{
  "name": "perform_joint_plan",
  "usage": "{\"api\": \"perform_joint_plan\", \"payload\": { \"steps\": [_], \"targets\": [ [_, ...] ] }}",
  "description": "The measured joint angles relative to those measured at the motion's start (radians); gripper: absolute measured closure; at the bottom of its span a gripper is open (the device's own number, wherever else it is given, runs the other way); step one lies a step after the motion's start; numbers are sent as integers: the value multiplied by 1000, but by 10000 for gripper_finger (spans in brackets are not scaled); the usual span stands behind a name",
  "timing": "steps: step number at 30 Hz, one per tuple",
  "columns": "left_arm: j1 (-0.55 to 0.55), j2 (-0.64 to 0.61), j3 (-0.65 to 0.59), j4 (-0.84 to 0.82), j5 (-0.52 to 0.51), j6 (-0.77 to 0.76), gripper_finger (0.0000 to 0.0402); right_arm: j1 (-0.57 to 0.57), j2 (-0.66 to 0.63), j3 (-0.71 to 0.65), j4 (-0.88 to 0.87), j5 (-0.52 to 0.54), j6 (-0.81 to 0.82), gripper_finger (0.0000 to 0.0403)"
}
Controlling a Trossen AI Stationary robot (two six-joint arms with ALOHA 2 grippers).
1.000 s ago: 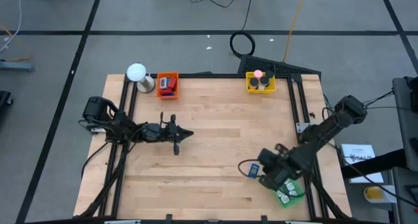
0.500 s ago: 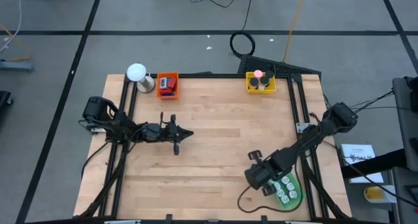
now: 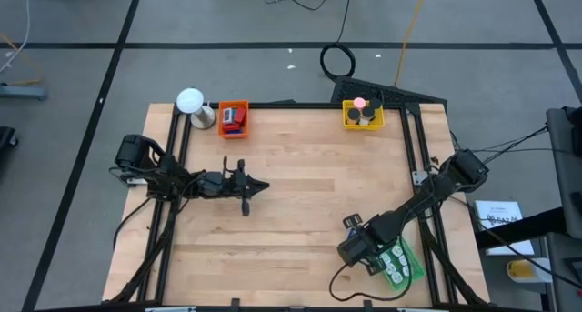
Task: Pick & Place Office items
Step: Put the blue digital clock into the orange bin
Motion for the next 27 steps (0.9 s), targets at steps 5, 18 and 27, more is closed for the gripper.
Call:
{"api": "perform_joint_plan", "payload": {
  "steps": [5, 18, 27],
  "targets": [
    [0, 0, 0, 0, 0, 0, 376, -18, 0, 0, 11, 81, 4, 402],
    [0, 0, 0, 0, 0, 0, 376, -139, -41, 0, 11, 213, 360, 372],
    [0, 0, 0, 1, 0, 0, 376, -82, -64, 1, -113, 155, 427, 210]
  ]
}}
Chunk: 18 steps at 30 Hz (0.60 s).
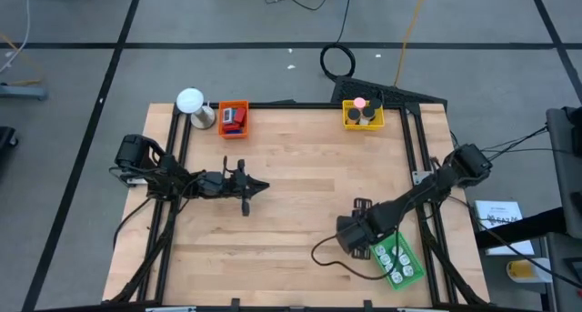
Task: Pick & Place Office items
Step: Put the blue digital clock into the orange bin
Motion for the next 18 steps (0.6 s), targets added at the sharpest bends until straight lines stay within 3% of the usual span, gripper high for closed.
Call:
{"api": "perform_joint_plan", "payload": {
  "steps": [4, 8, 18],
  "targets": [
    [0, 0, 0, 0, 0, 0, 376, 0, 7, 0, 12, 4, 3, 149],
    [0, 0, 0, 0, 0, 0, 376, -12, 12, -15, 63, 0, -39, 127],
    [0, 0, 0, 1, 0, 0, 376, -25, 12, -102, 178, -51, -59, 179]
  ]
}}
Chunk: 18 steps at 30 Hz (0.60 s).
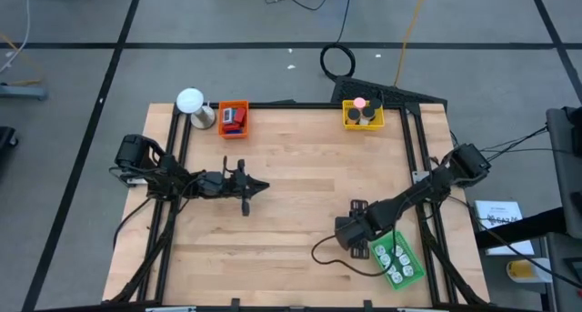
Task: Pick & Place Office items
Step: Put the blue digital clock into the orange bin
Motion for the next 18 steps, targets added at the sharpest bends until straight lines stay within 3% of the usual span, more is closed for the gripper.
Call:
{"api": "perform_joint_plan", "payload": {
  "steps": [7, 10, 18],
  "targets": [
    [3, 0, 1, 5, -6, -8, 376, -1, 0, -12, 24, -1, 5, 216],
    [12, 0, -12, 5, -87, 1, 380, -6, 0, -13, 31, -2, 11, 231],
    [52, -103, -177, 127, -141, -18, 396, -60, 0, -11, 92, 3, 57, 272]
  ]
}}
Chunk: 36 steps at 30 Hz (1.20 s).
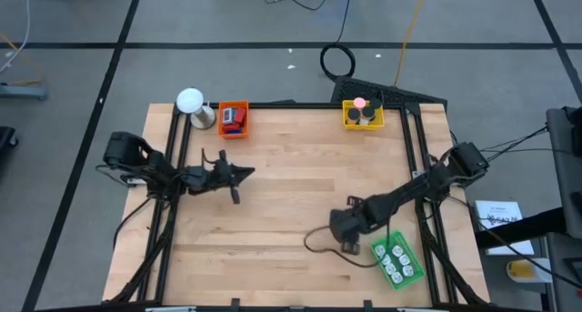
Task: Pick & Place Office items
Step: Put the blue digital clock into the orange bin
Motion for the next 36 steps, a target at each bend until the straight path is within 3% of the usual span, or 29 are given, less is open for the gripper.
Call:
{"api": "perform_joint_plan", "payload": {
  "steps": [5, 11, 15, 19, 23, 29, 36],
  "targets": [
    [-13, -63, 11, -23, 1, 93, 394, -103, 0, 88, 52, 73, -25, 270],
    [-14, -68, 2, -17, -10, 96, 384, -282, 21, 204, 178, 131, -206, 270],
    [-13, -68, 2, -23, -44, 100, 383, -410, 141, 291, 212, 114, -373, 270],
    [-13, -68, 3, -25, -50, 103, 383, -498, 331, 450, 241, 8, -528, 270],
    [-13, -68, 3, -48, -53, 99, 383, -536, 471, 598, 245, -57, -644, 270],
    [-13, -68, 3, -71, -53, 91, 383, -547, 528, 678, 253, -79, -706, 265],
    [-13, -67, 2, -101, -35, 32, 382, -517, 519, 678, 304, -10, -712, 195]
  ]
}}
